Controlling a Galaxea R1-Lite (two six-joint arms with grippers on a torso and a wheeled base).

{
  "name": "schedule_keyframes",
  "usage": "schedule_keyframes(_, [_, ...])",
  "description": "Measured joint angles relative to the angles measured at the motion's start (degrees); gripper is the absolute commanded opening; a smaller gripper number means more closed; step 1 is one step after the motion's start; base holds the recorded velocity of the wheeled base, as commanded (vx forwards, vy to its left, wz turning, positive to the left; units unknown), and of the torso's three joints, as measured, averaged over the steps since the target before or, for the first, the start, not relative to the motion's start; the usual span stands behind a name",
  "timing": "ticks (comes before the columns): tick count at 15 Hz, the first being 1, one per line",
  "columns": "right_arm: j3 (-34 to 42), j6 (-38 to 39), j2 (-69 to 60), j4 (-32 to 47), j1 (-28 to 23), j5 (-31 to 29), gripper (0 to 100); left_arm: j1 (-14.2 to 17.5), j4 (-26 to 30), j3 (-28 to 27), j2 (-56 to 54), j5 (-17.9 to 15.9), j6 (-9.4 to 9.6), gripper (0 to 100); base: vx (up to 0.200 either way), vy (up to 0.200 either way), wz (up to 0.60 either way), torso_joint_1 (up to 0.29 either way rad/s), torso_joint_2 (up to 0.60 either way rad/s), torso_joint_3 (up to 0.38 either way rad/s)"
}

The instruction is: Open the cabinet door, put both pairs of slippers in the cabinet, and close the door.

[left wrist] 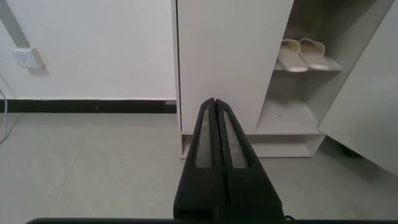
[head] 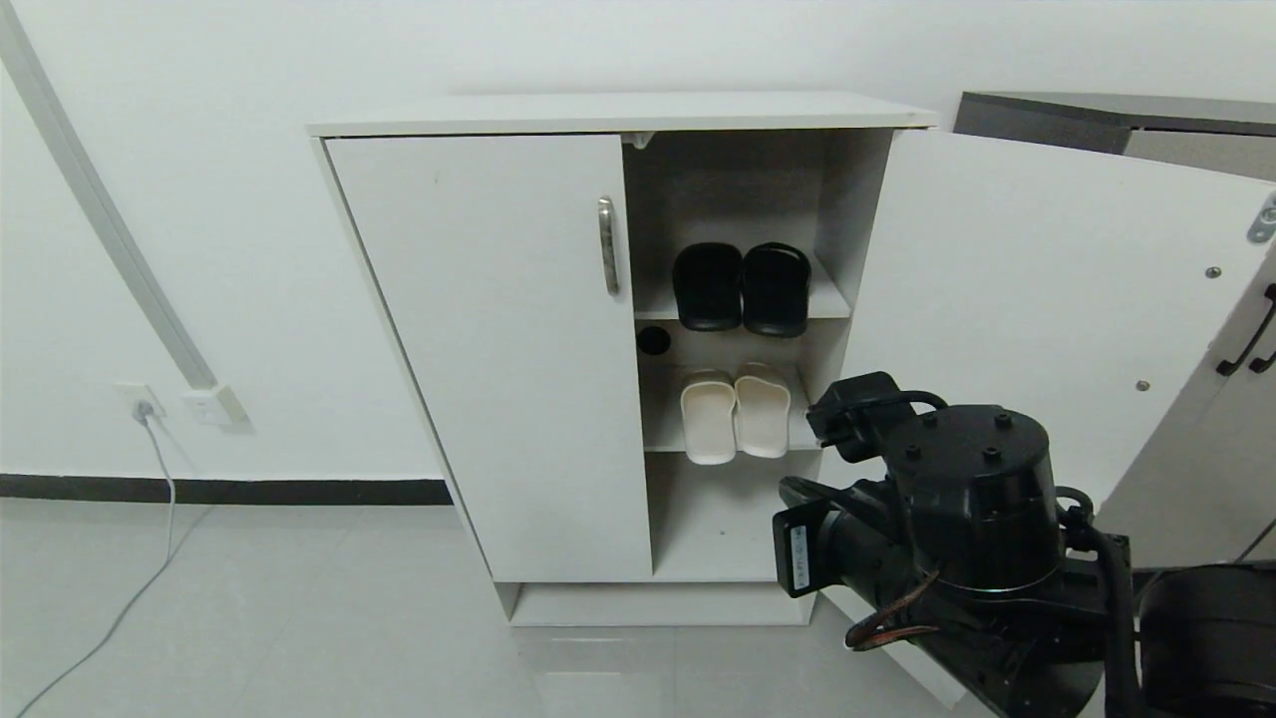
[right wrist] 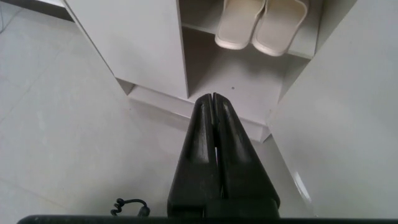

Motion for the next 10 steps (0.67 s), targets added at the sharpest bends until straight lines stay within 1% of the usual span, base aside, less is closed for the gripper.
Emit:
schedule_keyframes(2, [0.0,0.0,0.0,0.0,0.0,-0.1,0,0.0,0.0,0.0,0.0,0.0,0.00,0,0.000,0.000,0.00,0.000,0.00,0.000])
schedule_keyframes(3, [0.1,-0.1,0.0,0.1,0.0,-0.1,0,0.0,0.0,0.0,0.0,0.0,-0.05,0,0.000,0.000,0.00,0.002,-0.17,-0.198])
schedule_keyframes(6, [0.1,-0.3,0.0,0.1,0.1,-0.1,0,0.0,0.1,0.0,0.0,0.0,-0.02,0,0.000,0.000,0.00,0.015,-0.19,-0.333])
schedule_keyframes(10, [0.1,-0.4,0.1,0.0,0.0,-0.1,0,0.0,0.0,0.0,0.0,0.0,-0.05,0,0.000,0.000,0.00,0.058,-0.52,-0.356])
